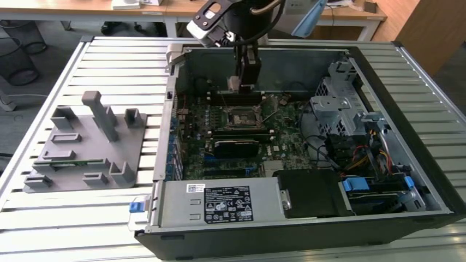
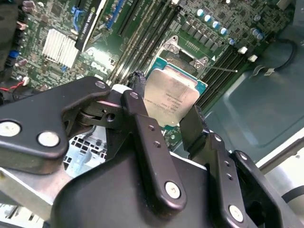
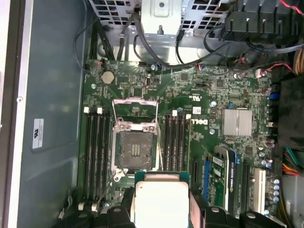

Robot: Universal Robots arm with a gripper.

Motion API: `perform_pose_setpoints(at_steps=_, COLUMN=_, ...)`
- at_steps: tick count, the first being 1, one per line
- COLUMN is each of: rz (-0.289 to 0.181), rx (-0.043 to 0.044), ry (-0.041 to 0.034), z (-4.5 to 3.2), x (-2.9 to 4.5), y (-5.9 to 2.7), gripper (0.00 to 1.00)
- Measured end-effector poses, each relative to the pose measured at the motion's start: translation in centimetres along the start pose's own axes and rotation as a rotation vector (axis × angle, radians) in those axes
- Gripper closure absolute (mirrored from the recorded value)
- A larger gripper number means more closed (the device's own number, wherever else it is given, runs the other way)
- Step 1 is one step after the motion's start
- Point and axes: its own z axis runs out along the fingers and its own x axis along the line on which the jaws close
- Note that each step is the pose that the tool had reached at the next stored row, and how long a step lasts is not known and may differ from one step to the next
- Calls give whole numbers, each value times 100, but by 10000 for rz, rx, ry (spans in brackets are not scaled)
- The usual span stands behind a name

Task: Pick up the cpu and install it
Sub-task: 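Place the cpu into insertion slot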

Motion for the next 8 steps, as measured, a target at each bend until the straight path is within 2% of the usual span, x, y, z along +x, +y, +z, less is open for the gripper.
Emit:
perform_pose_setpoints(at_steps=4, rz=0, rx=0, ry=1, z=66, x=67, y=53, gripper=46)
perform_pose_setpoints(at_steps=8, rz=1, rx=1, ry=-1, z=140, x=92, y=72, gripper=46)
